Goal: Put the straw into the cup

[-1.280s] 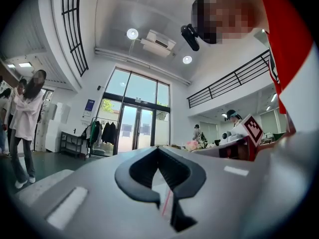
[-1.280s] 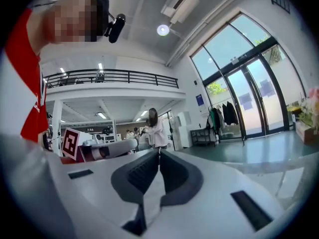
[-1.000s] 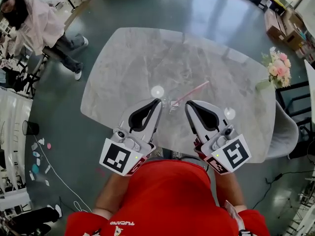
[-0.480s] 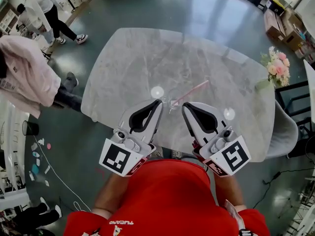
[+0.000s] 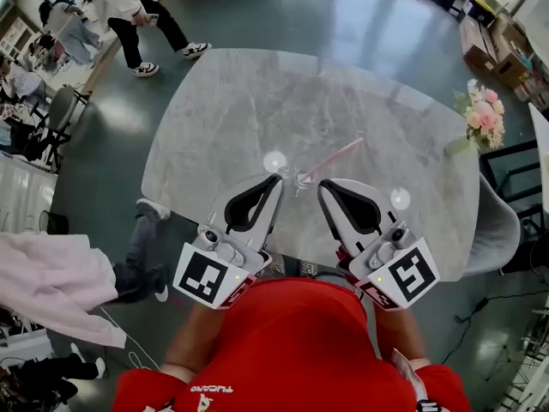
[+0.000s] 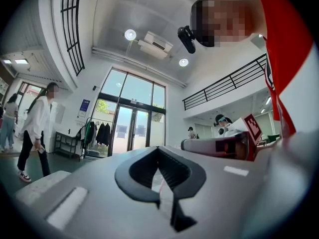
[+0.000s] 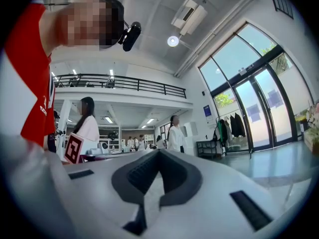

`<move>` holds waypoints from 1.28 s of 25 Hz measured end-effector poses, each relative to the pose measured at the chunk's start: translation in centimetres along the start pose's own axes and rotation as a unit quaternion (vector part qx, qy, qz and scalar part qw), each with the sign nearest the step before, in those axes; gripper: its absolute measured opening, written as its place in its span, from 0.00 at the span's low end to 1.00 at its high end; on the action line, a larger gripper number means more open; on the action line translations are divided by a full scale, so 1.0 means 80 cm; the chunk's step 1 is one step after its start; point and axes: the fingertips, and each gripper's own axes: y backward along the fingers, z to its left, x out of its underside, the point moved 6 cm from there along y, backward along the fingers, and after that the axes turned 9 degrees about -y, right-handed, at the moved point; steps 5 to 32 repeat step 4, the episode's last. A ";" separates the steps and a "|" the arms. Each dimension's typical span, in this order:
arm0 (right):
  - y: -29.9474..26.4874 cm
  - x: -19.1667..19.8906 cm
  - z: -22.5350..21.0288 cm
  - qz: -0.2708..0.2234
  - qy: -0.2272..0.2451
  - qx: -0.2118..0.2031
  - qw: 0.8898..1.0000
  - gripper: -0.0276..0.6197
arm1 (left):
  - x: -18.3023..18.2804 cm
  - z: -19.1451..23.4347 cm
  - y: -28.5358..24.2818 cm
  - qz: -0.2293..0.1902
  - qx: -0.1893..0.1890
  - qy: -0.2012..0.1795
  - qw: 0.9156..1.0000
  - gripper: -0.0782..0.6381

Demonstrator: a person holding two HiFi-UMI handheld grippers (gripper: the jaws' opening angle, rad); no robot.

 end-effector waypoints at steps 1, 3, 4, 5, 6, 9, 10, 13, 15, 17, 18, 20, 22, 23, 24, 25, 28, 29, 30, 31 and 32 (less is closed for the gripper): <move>0.001 0.000 0.001 0.000 0.000 0.000 1.000 0.04 | 0.000 -0.001 0.001 0.000 -0.001 0.000 1.000 0.12; 0.002 0.000 0.002 0.001 0.000 -0.001 1.000 0.04 | -0.001 -0.002 0.003 0.000 -0.002 -0.001 1.000 0.12; 0.003 0.000 0.003 0.001 0.000 -0.001 1.000 0.04 | 0.000 -0.003 0.004 0.000 -0.003 -0.001 1.000 0.12; 0.003 0.000 0.003 0.001 0.000 -0.001 1.000 0.04 | 0.000 -0.003 0.004 0.000 -0.003 -0.001 1.000 0.12; 0.003 0.000 0.003 0.001 0.000 -0.001 1.000 0.04 | 0.000 -0.003 0.004 0.000 -0.003 -0.001 1.000 0.12; 0.003 0.000 0.003 0.001 0.000 -0.001 1.000 0.04 | 0.000 -0.003 0.004 0.000 -0.003 -0.001 1.000 0.12; 0.003 0.000 0.003 0.001 0.000 -0.001 1.000 0.04 | 0.000 -0.003 0.004 0.000 -0.003 -0.001 1.000 0.12; 0.003 0.000 0.003 0.001 0.000 -0.001 1.000 0.04 | 0.000 -0.003 0.004 0.000 -0.003 -0.001 1.000 0.12; 0.003 0.000 0.003 0.001 0.000 -0.001 1.000 0.04 | 0.000 -0.003 0.004 0.000 -0.003 -0.001 1.000 0.12; 0.003 0.000 0.003 0.001 0.000 -0.001 1.000 0.04 | 0.000 -0.003 0.004 0.000 -0.003 -0.001 1.000 0.12; 0.003 0.000 0.003 0.001 0.000 -0.001 1.000 0.04 | 0.000 -0.003 0.004 0.000 -0.003 -0.001 1.000 0.12; 0.003 0.000 0.003 0.001 0.000 -0.001 1.000 0.04 | 0.000 -0.003 0.004 0.000 -0.003 -0.001 1.000 0.12; 0.003 0.000 0.003 0.001 0.000 -0.001 1.000 0.04 | 0.000 -0.003 0.004 0.000 -0.003 -0.001 1.000 0.12; 0.003 0.000 0.003 0.001 0.000 -0.001 1.000 0.04 | 0.000 -0.003 0.004 0.000 -0.003 -0.001 1.000 0.12; 0.003 0.000 0.003 0.001 0.000 -0.001 1.000 0.04 | 0.000 -0.003 0.004 0.000 -0.003 -0.001 1.000 0.12; 0.003 0.000 0.003 0.001 0.000 -0.001 1.000 0.04 | 0.000 -0.003 0.004 0.000 -0.003 -0.001 1.000 0.12; 0.003 0.000 0.003 0.001 0.000 -0.001 1.000 0.04 | 0.000 -0.003 0.004 0.000 -0.003 -0.001 1.000 0.12; 0.003 0.000 0.003 0.001 0.000 -0.001 1.000 0.04 | 0.000 -0.003 0.004 0.000 -0.003 -0.001 1.000 0.12; 0.003 0.000 0.003 0.001 0.000 -0.001 1.000 0.04 | 0.000 -0.003 0.004 0.000 -0.003 -0.001 1.000 0.12; 0.003 0.000 0.003 0.001 0.000 -0.001 1.000 0.04 | 0.000 -0.003 0.004 0.000 -0.003 -0.001 1.000 0.12; 0.003 0.000 0.003 0.001 0.000 -0.001 1.000 0.04 | 0.000 -0.003 0.004 0.000 -0.003 -0.001 1.000 0.12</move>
